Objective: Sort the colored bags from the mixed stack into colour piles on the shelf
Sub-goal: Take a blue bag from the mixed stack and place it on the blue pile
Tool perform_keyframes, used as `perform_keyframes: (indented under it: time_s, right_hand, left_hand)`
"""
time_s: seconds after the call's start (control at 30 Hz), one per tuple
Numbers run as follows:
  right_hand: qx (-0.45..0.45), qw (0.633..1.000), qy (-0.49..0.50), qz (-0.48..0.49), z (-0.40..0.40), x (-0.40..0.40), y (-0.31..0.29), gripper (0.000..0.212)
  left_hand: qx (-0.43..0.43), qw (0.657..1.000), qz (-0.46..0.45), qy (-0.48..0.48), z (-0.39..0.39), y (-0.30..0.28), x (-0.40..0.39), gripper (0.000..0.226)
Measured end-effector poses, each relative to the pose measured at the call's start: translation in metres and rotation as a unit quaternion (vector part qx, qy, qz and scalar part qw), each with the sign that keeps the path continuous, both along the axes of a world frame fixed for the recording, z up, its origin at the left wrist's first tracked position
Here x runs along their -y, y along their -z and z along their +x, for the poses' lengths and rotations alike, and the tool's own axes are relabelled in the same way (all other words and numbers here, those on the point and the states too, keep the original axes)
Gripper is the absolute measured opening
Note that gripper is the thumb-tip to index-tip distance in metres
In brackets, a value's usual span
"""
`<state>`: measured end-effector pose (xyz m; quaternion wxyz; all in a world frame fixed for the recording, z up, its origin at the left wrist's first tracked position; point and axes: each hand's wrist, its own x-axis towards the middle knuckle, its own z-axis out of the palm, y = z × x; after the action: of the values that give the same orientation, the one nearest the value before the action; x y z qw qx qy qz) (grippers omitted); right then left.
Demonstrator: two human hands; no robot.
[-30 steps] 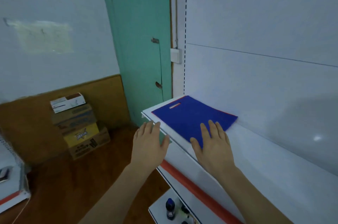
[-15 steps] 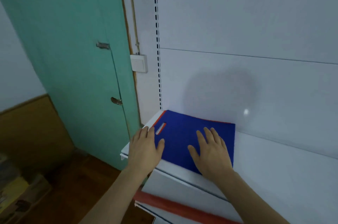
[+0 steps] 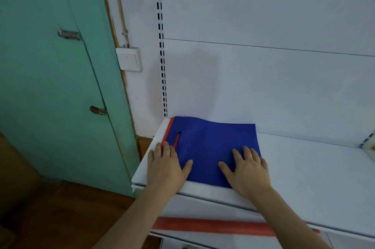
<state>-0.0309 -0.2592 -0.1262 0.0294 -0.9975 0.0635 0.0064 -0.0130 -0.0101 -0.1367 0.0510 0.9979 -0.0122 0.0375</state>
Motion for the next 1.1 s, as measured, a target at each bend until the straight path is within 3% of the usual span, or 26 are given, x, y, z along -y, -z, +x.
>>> perform_keyframes:
  time_s: [0.33, 0.57, 0.8, 0.93, 1.1]
  right_hand:
    - [0.021, 1.0, 0.003, 0.003, -0.004, 0.004, -0.002, 0.082]
    - [0.028, 1.0, 0.008, 0.006, -0.007, 0.003, -0.001, 0.083]
    - [0.015, 0.999, 0.046, 0.013, -0.008, 0.009, -0.004, 0.08]
    - [-0.004, 0.99, 0.141, -0.018, -0.007, 0.024, -0.017, 0.086]
    - [-0.012, 0.978, 0.179, 0.103, 0.009, 0.05, -0.026, 0.078]
  left_hand:
    - [0.064, 0.992, -0.055, 0.089, -0.007, 0.005, 0.02, 0.046]
    - [0.026, 0.999, -0.04, 0.014, -0.014, 0.001, 0.02, 0.055]
    - [0.07, 0.992, -0.042, 0.096, -0.018, -0.005, 0.028, 0.058]
    - [0.107, 0.975, -0.102, 0.165, -0.017, -0.011, 0.028, 0.058]
    - [0.113, 0.942, -0.292, 0.123, -0.024, -0.025, 0.032, 0.044]
